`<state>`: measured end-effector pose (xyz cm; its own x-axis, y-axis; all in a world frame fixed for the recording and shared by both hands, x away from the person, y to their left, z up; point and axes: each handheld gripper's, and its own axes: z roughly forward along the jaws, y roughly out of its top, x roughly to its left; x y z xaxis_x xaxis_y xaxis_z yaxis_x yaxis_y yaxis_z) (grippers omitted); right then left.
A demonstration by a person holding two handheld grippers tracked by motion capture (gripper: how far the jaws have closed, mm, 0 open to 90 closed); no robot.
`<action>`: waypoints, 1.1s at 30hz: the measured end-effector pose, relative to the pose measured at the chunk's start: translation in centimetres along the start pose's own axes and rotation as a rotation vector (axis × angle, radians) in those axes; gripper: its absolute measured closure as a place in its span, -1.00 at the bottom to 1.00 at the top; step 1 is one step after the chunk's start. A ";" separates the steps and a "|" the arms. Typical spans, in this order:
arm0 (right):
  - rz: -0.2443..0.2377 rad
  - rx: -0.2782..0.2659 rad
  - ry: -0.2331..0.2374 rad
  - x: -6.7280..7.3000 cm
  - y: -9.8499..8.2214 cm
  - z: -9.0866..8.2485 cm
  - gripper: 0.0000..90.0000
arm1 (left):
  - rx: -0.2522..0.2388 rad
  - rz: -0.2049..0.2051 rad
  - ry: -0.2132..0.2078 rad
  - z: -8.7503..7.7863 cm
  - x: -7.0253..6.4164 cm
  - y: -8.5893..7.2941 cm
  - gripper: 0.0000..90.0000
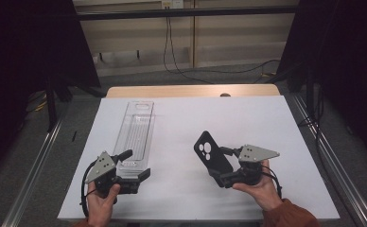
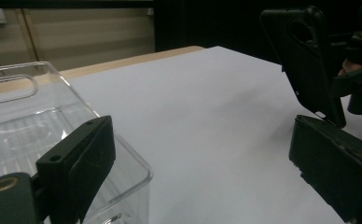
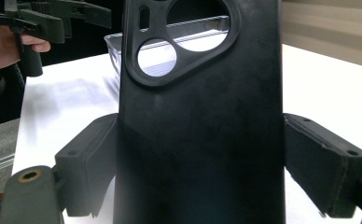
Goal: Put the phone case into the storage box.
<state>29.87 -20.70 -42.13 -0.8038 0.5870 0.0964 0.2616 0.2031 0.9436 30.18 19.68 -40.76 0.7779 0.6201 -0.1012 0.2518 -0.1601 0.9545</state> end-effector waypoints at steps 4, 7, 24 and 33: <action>0.001 0.002 0.007 0.1 0.0 0.2 -0.68 | 0.010 -0.007 -0.055 1.1 -0.3 0.2 -0.78; 0.000 0.006 0.009 0.2 0.1 0.3 -0.68 | 0.023 0.001 -0.066 1.9 -0.5 0.5 -0.79; -0.005 0.006 0.035 0.3 0.2 0.8 -0.68 | 0.011 0.038 -0.174 4.8 -1.9 2.9 -0.93; -0.007 0.004 0.046 0.4 0.2 0.9 -0.68 | 0.030 0.058 -0.243 6.8 -2.6 4.1 -0.94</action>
<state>30.08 -19.76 -42.14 -0.8292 0.5491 0.1039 0.2578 0.2109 0.9429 33.11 12.18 -38.48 0.9064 0.4066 -0.1145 0.2169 -0.2153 0.9521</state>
